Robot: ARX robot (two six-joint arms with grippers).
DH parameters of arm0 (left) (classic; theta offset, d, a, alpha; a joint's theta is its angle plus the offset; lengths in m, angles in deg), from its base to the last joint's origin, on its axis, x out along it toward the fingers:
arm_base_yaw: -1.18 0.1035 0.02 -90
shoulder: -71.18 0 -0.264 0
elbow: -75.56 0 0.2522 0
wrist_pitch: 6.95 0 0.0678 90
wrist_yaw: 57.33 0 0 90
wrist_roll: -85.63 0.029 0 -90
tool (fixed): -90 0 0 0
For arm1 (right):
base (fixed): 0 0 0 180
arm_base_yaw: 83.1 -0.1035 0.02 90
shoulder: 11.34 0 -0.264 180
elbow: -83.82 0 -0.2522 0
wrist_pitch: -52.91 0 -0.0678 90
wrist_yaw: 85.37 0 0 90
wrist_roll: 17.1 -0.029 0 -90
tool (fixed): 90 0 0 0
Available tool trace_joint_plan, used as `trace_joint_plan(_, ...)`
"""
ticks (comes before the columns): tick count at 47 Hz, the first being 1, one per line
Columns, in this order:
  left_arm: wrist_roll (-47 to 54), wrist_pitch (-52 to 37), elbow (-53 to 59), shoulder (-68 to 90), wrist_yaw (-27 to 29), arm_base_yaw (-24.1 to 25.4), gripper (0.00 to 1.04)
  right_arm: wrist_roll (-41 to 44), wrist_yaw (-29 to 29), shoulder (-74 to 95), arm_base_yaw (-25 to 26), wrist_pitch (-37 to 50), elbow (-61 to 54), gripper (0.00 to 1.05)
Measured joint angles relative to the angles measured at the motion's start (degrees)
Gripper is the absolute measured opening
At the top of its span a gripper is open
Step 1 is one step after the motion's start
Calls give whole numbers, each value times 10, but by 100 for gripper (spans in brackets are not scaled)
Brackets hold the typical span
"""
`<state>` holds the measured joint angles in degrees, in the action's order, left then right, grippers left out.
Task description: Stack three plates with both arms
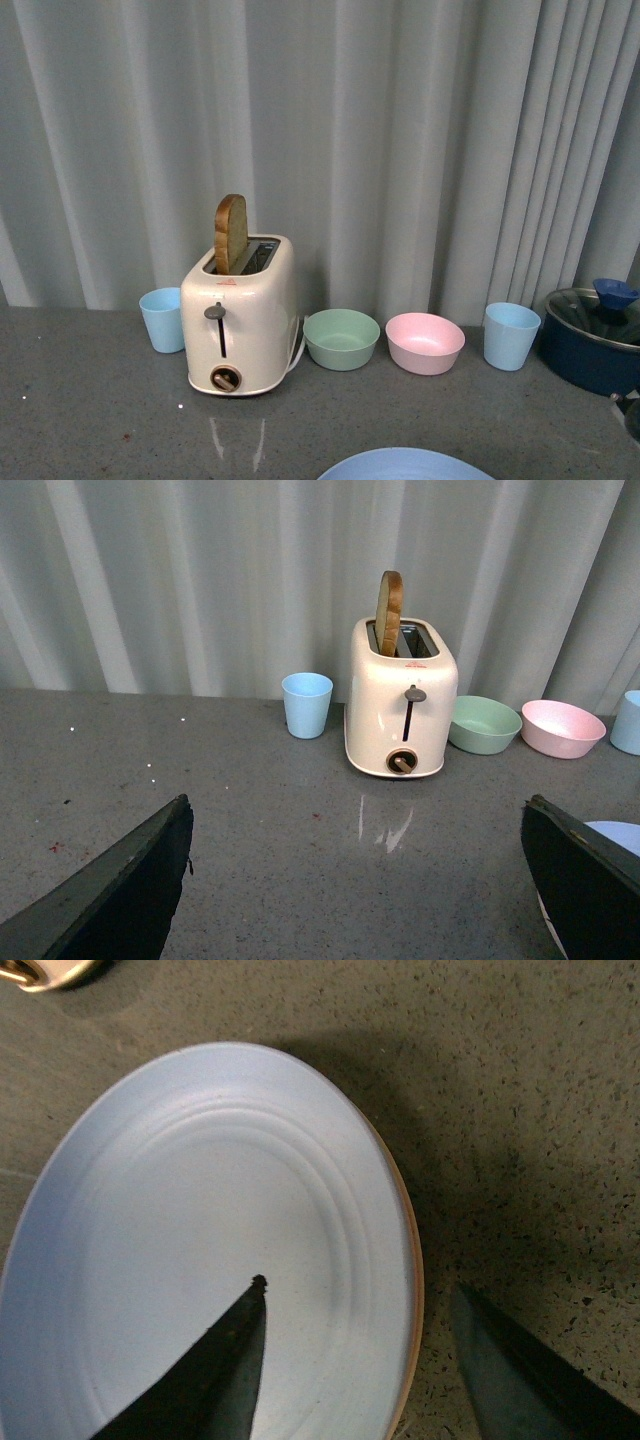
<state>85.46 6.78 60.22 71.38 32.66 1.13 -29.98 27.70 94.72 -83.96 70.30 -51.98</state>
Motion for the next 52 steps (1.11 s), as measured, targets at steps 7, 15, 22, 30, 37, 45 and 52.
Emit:
trace_joint_plan(7, 0, 0, 0, 0, 0, 0, 98, 2, 15, -70, 18, -27, -22, 80)
trace_joint_plan(15, 0, 0, 0, 0, 0, 0, 98, 0, -5, -215, 65, -94, -41, 97)
trace_joint_plan(22, 0, 0, 0, 0, 0, 0, 98, -15, -9, -353, 83, -153, -40, 97)
trace_joint_plan(30, 0, 0, 0, 0, 0, 0, 98, -7, -49, -525, 59, -242, -27, 97)
trace_joint_plan(37, 0, 0, 0, 0, 0, 0, 98, 17, -108, -664, -14, -321, -27, 97)
trace_joint_plan(45, 0, 0, 0, 0, 0, 0, 98, 111, -327, -791, -92, -236, -108, 61)
trace_joint_plan(52, 0, 0, 0, 0, 0, 0, 98, 123, -306, -829, -70, -226, -162, 32)
